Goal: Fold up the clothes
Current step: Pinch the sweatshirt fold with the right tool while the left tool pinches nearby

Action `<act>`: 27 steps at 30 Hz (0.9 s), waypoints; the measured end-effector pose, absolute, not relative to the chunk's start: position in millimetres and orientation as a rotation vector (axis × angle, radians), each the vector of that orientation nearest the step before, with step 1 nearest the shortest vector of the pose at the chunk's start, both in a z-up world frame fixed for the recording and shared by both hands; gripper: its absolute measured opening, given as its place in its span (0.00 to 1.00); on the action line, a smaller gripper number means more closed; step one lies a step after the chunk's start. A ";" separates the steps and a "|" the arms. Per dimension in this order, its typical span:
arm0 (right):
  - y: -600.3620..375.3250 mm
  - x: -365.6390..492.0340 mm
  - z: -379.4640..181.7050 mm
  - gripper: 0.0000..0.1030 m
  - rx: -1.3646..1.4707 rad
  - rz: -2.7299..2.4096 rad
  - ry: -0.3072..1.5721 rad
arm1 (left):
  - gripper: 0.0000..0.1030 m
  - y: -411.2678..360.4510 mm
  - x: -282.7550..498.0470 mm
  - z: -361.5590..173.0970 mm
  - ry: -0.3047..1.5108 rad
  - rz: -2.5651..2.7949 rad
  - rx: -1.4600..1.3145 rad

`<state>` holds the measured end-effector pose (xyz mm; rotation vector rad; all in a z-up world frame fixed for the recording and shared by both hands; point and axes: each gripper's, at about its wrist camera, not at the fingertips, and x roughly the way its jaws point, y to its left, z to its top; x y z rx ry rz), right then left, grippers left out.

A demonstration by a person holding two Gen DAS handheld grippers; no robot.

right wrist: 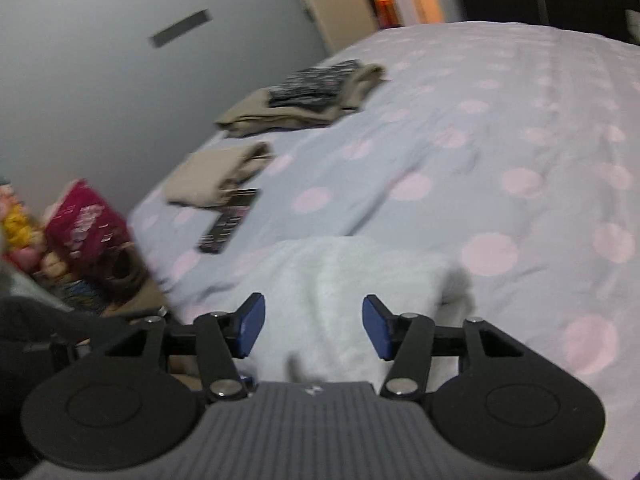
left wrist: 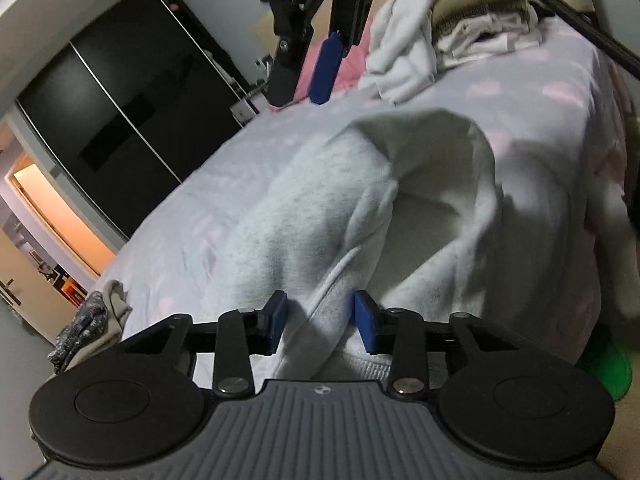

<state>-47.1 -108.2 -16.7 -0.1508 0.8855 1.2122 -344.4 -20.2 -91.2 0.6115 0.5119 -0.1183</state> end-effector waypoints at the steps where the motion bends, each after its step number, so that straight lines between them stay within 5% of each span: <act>1: -106.7 -45.3 -21.5 0.59 -0.162 1.173 0.891 | 0.28 -18.9 -345.2 -90.2 0.513 -0.120 0.605; 3: -102.2 -41.5 -34.1 0.59 -0.186 1.099 0.906 | 0.09 -16.1 -346.7 -88.1 0.514 -0.123 0.593; 7: -85.0 -32.2 -59.3 0.56 -0.203 1.025 0.945 | 0.05 -10.5 -349.8 -84.0 0.518 -0.130 0.568; 8: -82.6 -31.0 -62.2 0.49 -0.204 1.023 0.955 | 0.04 -9.1 -350.5 -83.0 0.519 -0.132 0.561; 10: -78.3 -29.2 -66.0 0.15 -0.208 1.027 0.975 | 0.03 -6.3 -352.1 -80.9 0.520 -0.135 0.549; 11: -77.3 -29.5 -64.4 0.13 -0.222 1.031 0.974 | 0.03 -4.9 -352.8 -79.9 0.521 -0.137 0.542; 27: -121.3 -6.5 -75.0 0.08 0.238 1.003 1.130 | 0.00 3.9 -382.9 -94.7 0.564 -0.185 0.569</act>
